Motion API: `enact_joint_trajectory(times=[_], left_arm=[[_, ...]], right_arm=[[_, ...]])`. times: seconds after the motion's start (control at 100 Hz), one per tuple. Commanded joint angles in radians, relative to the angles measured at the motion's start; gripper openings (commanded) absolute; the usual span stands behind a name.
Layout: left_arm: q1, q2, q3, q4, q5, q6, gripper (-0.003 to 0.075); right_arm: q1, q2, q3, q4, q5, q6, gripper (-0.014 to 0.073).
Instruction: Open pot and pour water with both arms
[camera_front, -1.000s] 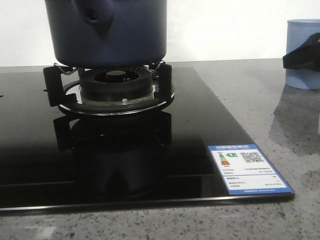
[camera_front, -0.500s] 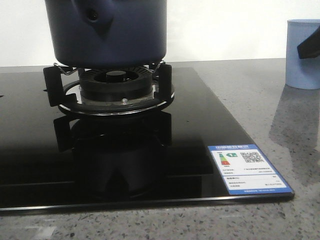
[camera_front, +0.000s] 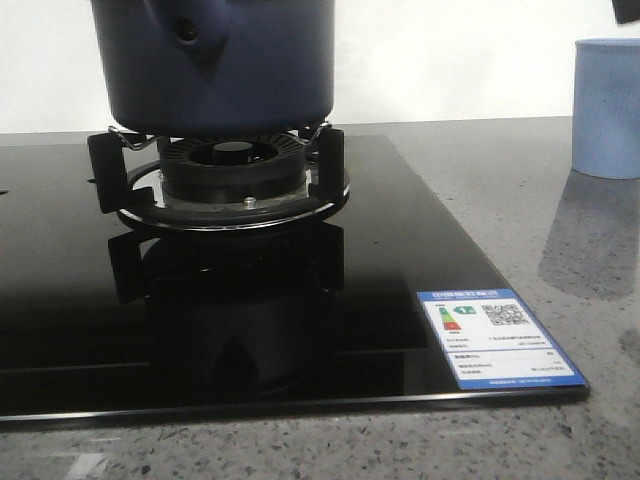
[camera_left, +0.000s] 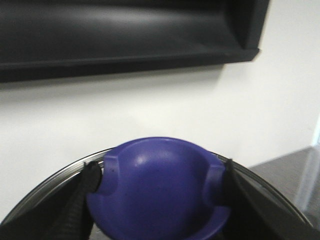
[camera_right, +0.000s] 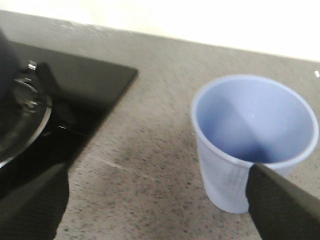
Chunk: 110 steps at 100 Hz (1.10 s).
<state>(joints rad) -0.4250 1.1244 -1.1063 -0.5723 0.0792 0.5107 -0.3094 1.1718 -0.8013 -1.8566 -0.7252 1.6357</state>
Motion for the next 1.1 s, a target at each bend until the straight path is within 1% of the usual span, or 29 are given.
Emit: enact_joint_trajectory(times=[0.0,0.18,0.35,0.63,1.09], left_arm=[[-0.043,0.006,-0.044,-0.011,-0.109,-0.001,0.0386],[-0.111,0.085,-0.044,-0.009,-0.136,-0.001,0.0386],[-0.146,0.164,-0.044,-0.007,-0.169,-0.001,0.0386],[-0.145,0.249,-0.044,-0.007,-0.177,-0.001,0.0386],[-0.145,0.267,-0.044,-0.007,-0.167,-0.001,0.0386]], right_arm=[[-0.006,-0.067,-0.024,0.008,-0.017,0.013,0.0651],[-0.006,-0.131,-0.024,0.008,-0.031,0.018,0.0651],[-0.004,-0.157,-0.024,0.01,-0.051,0.034,0.0651],[-0.004,-0.157,-0.024,0.029,-0.079,0.041,0.0651],[-0.004,-0.157,-0.024,0.04,-0.079,0.041,0.0651]])
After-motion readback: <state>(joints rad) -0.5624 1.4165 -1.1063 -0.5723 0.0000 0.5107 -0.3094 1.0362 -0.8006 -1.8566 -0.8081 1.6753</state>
